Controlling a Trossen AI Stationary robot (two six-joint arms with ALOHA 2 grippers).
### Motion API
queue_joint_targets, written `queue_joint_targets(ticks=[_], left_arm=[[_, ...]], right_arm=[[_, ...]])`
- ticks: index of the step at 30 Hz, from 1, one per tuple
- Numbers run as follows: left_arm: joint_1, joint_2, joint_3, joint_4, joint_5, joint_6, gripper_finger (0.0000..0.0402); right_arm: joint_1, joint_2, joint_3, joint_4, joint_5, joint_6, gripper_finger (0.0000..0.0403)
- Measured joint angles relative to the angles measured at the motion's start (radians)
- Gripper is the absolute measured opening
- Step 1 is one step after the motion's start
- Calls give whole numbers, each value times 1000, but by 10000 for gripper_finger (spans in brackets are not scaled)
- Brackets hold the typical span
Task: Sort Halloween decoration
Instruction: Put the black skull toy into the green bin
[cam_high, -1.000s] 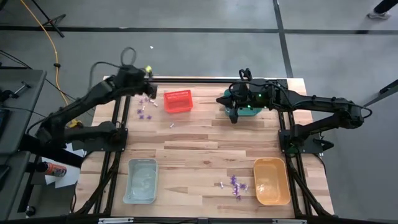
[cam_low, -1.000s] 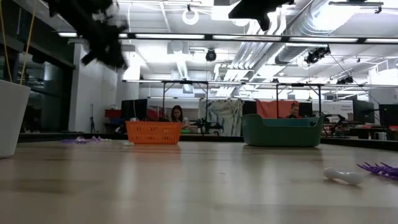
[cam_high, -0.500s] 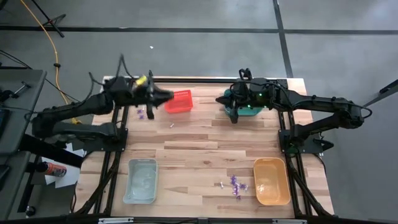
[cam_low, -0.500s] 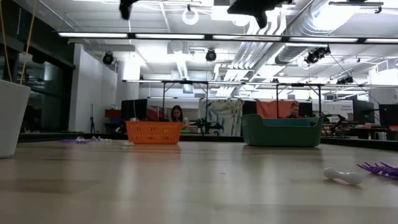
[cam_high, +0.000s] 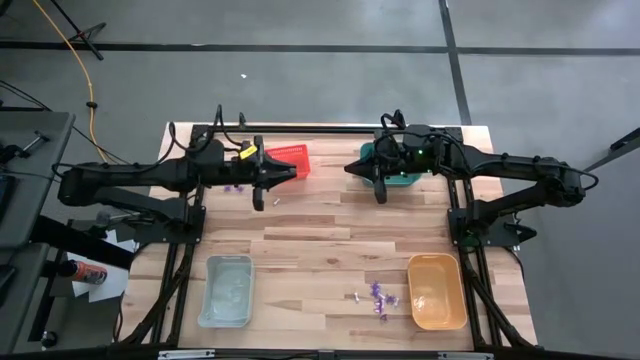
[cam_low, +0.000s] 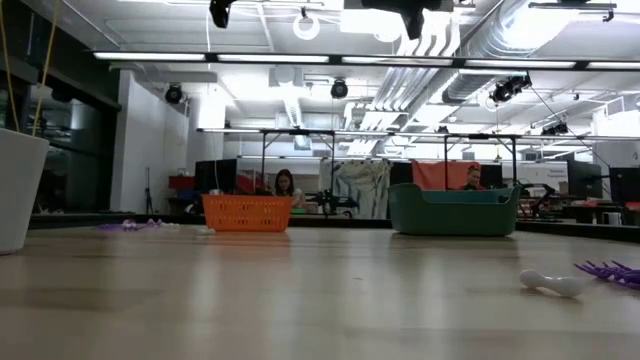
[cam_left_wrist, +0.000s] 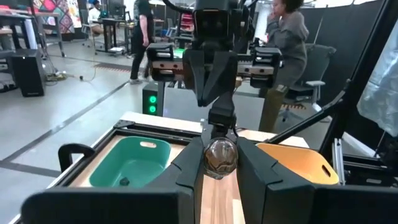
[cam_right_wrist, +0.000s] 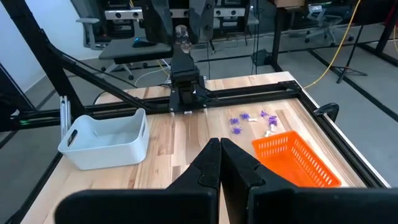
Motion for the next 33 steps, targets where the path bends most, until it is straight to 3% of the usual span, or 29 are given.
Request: queue_joint_targets(ticks=[6,11,22,33], left_arm=[[0,3,0,2,-9,-9,51],[27,94,23,14,-67,-34,51],[127,642,358,-7,68,45,51],[126,1094,672,113,60,208,51]], right_arm=[[0,-1,0,7,0,-12,0],[-1,-56,-1,91,21,-66,0],[-50,-207,0,133,178,-99,0],[-52,-176,0,73,200,-73,0]])
